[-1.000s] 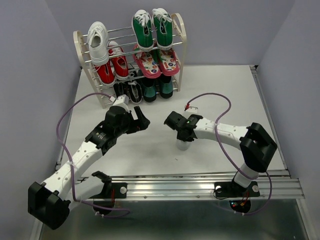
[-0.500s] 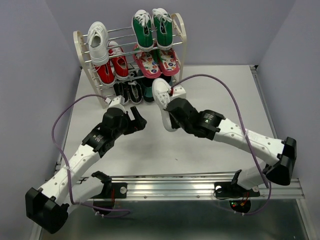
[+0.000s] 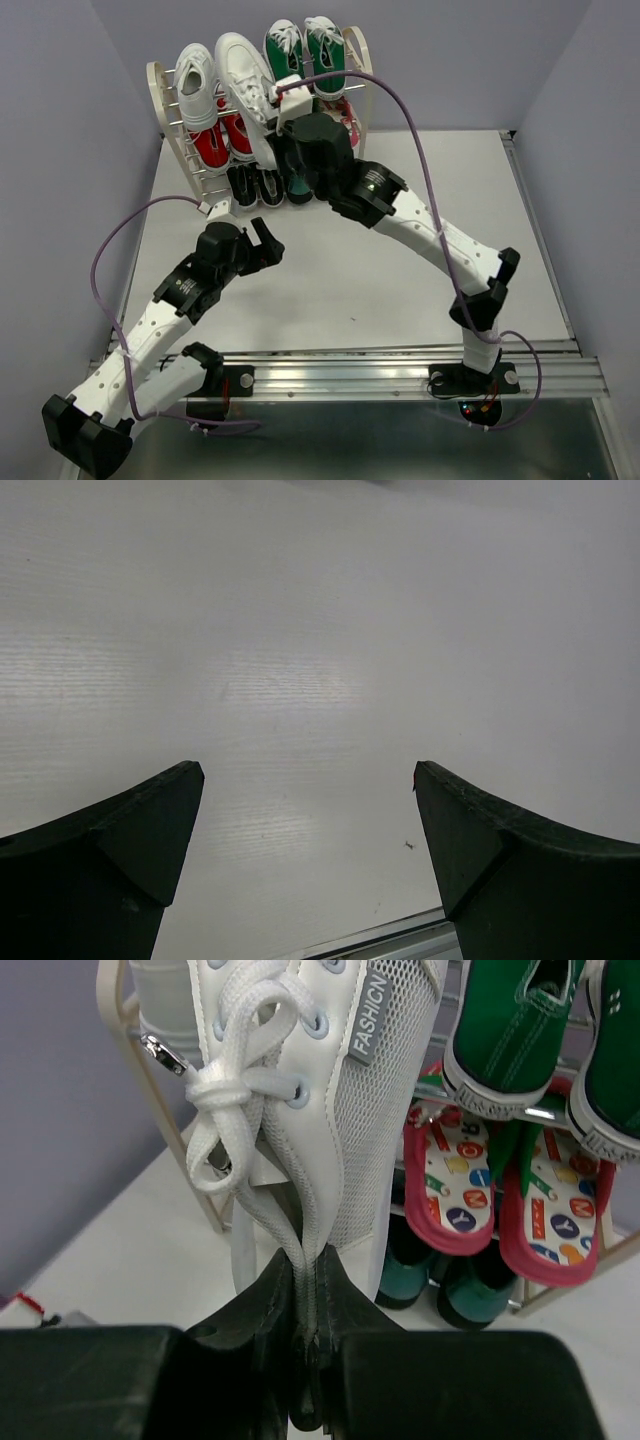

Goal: Place and organize the shoes onto the shoe shelf

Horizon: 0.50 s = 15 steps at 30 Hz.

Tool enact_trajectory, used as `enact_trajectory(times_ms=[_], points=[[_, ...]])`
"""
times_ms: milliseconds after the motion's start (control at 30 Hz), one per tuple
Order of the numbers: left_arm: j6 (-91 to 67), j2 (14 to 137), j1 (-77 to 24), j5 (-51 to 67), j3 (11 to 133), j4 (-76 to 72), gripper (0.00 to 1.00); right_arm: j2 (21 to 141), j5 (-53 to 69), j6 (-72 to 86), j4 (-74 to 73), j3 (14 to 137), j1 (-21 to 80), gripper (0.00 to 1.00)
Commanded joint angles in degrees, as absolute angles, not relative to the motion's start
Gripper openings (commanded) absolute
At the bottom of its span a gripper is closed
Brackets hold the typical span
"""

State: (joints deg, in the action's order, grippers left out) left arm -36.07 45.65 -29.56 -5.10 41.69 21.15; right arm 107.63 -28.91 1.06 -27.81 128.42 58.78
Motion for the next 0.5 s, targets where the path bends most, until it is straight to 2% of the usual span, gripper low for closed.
enact_trajectory(times_ms=[0, 67, 233, 467], points=[[-36.04, 44.65, -29.71, -6.07, 42.80, 21.44, 0.99, 115.38, -33.66, -5.52, -19.78, 142.27, 58.71, 0.04], [-36.04, 44.56, -29.62, -5.80, 42.80, 21.45, 0.99, 117.68, -35.85, -6.67, -13.91, 145.02, 58.71, 0.05], [-35.77, 44.30, -29.71, -5.54, 43.15, 21.71, 0.99, 120.32, -39.55, -9.94, 3.48, 142.20, 57.40, 0.07], [-36.03, 44.12, -29.62, -5.63, 42.36, 21.36, 0.99, 124.37, -35.07, -4.23, 5.53, 144.67, 54.49, 0.14]])
